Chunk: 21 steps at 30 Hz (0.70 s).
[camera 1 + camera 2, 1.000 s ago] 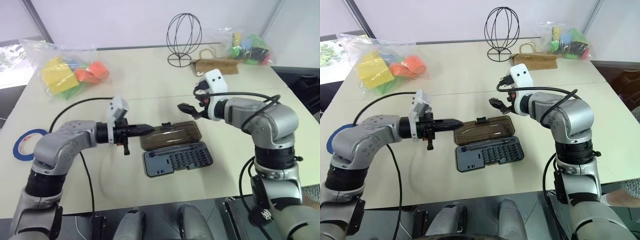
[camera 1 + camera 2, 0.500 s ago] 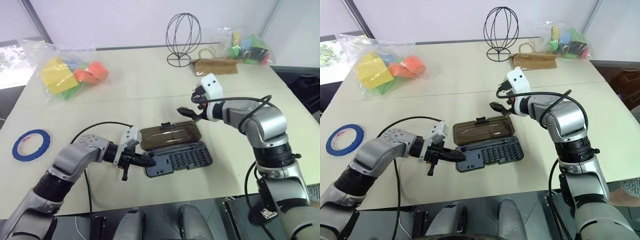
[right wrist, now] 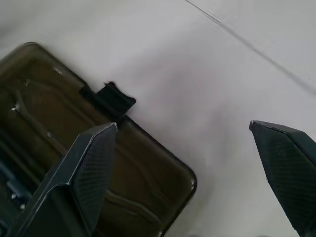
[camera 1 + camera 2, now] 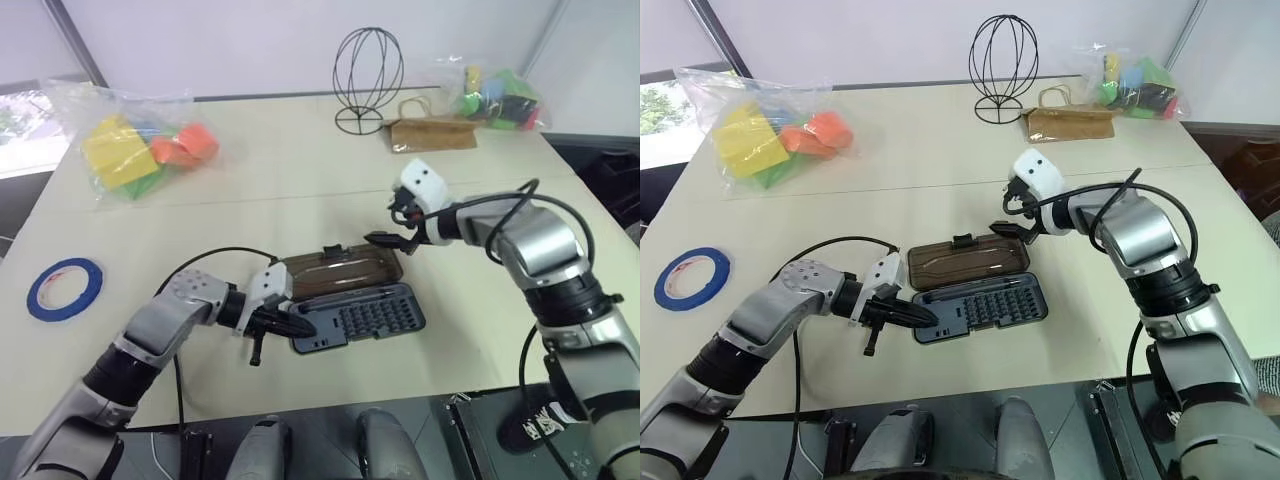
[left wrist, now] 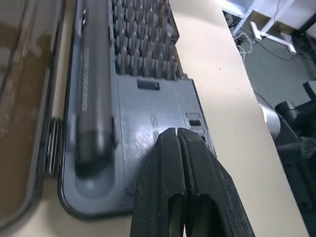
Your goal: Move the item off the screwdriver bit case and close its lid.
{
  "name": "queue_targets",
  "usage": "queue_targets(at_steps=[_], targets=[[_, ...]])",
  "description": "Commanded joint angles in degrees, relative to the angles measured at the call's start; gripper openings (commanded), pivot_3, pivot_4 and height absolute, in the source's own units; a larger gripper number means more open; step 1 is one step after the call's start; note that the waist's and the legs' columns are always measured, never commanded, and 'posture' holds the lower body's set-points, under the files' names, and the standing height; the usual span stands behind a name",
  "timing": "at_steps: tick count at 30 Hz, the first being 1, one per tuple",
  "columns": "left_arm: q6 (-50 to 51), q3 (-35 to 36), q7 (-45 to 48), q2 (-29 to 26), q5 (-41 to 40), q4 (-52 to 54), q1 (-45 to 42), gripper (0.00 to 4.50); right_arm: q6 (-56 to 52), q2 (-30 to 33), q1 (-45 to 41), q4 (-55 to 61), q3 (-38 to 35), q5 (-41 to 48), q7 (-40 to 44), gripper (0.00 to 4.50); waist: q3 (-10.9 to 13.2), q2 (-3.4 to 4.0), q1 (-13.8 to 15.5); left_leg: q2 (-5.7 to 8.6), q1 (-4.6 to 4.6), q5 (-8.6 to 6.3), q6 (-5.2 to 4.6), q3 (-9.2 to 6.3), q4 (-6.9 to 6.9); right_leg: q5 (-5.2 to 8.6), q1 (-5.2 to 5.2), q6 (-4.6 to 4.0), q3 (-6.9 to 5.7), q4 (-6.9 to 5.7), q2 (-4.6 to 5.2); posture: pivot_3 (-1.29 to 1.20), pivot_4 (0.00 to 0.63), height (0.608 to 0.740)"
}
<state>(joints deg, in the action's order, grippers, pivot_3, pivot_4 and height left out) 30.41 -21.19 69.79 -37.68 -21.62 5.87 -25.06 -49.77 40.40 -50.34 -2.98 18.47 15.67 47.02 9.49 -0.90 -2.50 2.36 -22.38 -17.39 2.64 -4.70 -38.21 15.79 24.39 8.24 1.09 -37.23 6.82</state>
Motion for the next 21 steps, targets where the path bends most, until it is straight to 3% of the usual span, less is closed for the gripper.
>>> queue_targets(at_steps=[1, 12, 21], targets=[[0.02, -0.69, -1.49, 0.18, 3.0, -2.08, 0.64, 0.04, 5.51, 0.04, -3.06, -4.76, 1.8, -2.81, 5.51, 4.5, 0.0, 0.0, 0.02, 0.0, 0.0, 0.01, 0.02, -0.01, 0.0, 0.0, 0.0, 0.0, 0.0, 0.0, 0.0, 0.0, 0.15, 0.74], [-0.01, -0.19, -2.28, 1.09, 3.23, -1.45, 1.27, 0.04, 21.19, -7.82, -10.23, -30.31, 5.04, -11.46, 14.76, 4.5, 0.0, 0.0, 0.08, 0.01, 0.01, 0.07, 0.13, -0.11, -0.03, 0.0, -0.03, 0.0, -0.01, 0.0, 0.01, 0.0, 0.15, 0.74], [0.02, 0.25, -2.65, 1.09, 3.15, -1.37, 1.04, 0.04, 26.59, -9.99, -9.29, -36.08, 4.32, -16.17, 16.45, 4.5, -0.01, 0.01, -0.11, 0.0, 0.01, 0.08, 0.14, -0.15, -0.03, 0.0, -0.02, 0.0, -0.02, 0.0, 0.01, 0.0, 0.15, 0.74]])
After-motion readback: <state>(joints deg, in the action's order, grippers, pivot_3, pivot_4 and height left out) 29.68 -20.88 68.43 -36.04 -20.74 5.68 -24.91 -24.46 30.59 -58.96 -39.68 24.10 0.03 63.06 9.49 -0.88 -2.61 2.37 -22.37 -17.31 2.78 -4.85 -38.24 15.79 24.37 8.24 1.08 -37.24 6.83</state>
